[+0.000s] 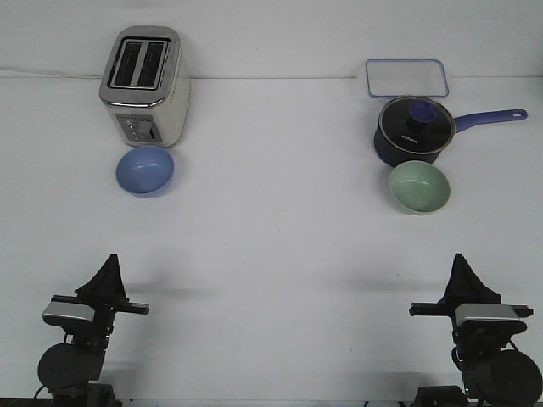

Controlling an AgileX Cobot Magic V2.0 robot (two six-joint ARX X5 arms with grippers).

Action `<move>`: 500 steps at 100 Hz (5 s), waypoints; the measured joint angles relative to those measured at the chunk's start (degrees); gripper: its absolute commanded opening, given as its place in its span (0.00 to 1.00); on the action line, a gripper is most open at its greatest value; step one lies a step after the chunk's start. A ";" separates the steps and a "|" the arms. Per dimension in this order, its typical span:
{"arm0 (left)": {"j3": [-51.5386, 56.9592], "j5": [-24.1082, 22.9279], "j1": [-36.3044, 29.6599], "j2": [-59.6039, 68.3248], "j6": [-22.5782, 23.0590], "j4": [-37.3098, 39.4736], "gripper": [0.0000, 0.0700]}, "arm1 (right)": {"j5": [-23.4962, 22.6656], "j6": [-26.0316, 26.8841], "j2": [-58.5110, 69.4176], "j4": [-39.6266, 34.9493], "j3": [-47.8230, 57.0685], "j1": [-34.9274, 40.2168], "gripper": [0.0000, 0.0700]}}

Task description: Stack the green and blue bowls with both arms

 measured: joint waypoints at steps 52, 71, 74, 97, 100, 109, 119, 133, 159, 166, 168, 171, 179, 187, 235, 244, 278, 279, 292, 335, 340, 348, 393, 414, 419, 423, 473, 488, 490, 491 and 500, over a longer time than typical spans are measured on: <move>0.00 0.00 0.00 0.00 0.00 0.00 0.02 | 0.00 0.00 30.18 -30.27 28.46 0.00 0.00; 0.00 0.00 0.00 0.00 0.00 -0.02 0.01 | -0.02 0.00 36.85 -33.59 29.44 0.02 0.00; 0.00 0.00 0.00 0.00 0.00 0.00 0.02 | 0.00 0.00 37.38 -33.88 29.44 0.02 0.00; 0.00 0.00 0.00 0.00 0.00 0.00 0.02 | 0.00 0.00 38.03 -34.10 29.44 0.02 0.05; 0.00 0.00 0.00 0.00 0.00 0.00 0.01 | 0.00 0.00 38.03 -34.10 29.44 0.02 0.10; 0.00 0.00 0.00 0.00 0.00 0.00 0.02 | 0.00 0.00 38.03 -34.21 29.44 0.02 0.38; 0.02 0.00 0.00 0.00 0.00 0.00 0.01 | 0.00 0.00 38.03 -34.86 29.44 0.02 0.63; 0.00 0.00 0.00 0.00 0.00 0.00 0.01 | 0.00 0.00 38.03 -34.86 29.44 0.00 0.71; 0.00 0.00 0.00 0.00 0.00 0.00 0.02 | -0.02 0.02 39.30 -35.19 30.51 -0.04 0.71; 0.00 0.00 0.00 0.00 0.00 0.00 0.02 | -0.04 0.02 41.86 -35.19 33.14 -0.61 0.71; 0.00 0.00 0.00 0.00 0.00 0.00 0.02 | -0.13 0.02 42.80 -35.15 34.05 -0.83 0.71; 0.00 0.00 0.00 0.00 0.00 0.00 0.01 | -0.26 0.00 44.37 -35.01 35.39 -1.20 0.71; 0.00 0.00 0.00 0.00 0.00 0.00 0.02 | -0.59 -0.11 49.13 -34.91 39.06 -2.43 0.71; 0.00 0.00 0.00 0.00 0.00 0.00 0.02 | -1.99 -0.61 54.34 -34.86 42.66 -3.85 0.71; 0.00 0.00 0.00 0.00 0.00 0.00 0.02 | -6.03 -6.64 82.88 -25.62 53.20 -12.98 0.71; 0.00 0.00 0.00 0.00 0.00 -0.02 0.02 | -6.56 -7.26 86.84 -23.26 53.20 -14.08 0.71; 0.00 0.00 0.00 0.00 0.00 0.00 0.01 | -10.80 -7.61 94.66 -18.36 53.20 -16.11 0.71; 0.00 0.00 0.00 0.00 0.00 0.00 0.02 | -10.82 -7.61 94.82 -18.32 53.20 -16.11 0.71; 0.00 0.00 0.00 0.00 0.00 0.00 0.01 | -10.80 -7.61 96.02 -18.03 53.20 -16.11 0.71; 0.00 0.00 0.00 0.00 0.00 0.00 0.02 | -10.75 -7.61 97.20 -17.77 53.20 -16.61 0.70; 0.00 0.00 0.00 0.00 0.00 0.00 0.02 | -10.75 -7.61 97.20 -17.79 53.20 -16.63 0.69; 0.00 0.00 0.00 0.00 0.00 0.00 0.01 | -10.75 -7.61 97.20 -17.79 53.20 -16.68 0.64; 0.00 0.00 0.00 0.00 0.00 0.00 0.02 | -11.54 -6.99 98.57 -18.05 53.31 -16.85 0.00; 0.00 0.00 0.00 0.00 0.00 0.00 0.02 | -12.17 -5.27 98.47 -18.32 53.72 -17.05 0.00; 0.00 0.00 0.00 0.00 0.00 0.00 0.02 | -12.17 -4.87 98.36 -18.64 53.72 -17.14 0.00; 0.00 0.00 0.00 0.00 0.00 0.00 0.02 | -12.28 -4.66 98.09 -19.17 53.72 -17.20 0.00; 0.02 0.00 0.00 0.00 0.00 0.00 0.02 | -21.03 0.96 83.06 -27.98 53.35 -11.34 0.00; 0.00 0.00 0.00 0.00 0.00 0.00 0.02 | -21.00 2.34 81.77 -31.21 53.35 -4.28 0.00; 0.00 0.00 0.00 0.00 0.00 0.00 0.02 | -20.98 2.43 81.85 -31.65 53.35 -3.13 0.00; 0.00 0.00 0.00 0.00 0.00 0.00 0.02 | -20.98 2.51 81.90 -31.85 53.33 -2.54 0.00; 0.00 0.00 0.00 0.00 0.00 0.00 0.01 | -21.03 3.19 82.07 -31.82 53.24 3.04 0.00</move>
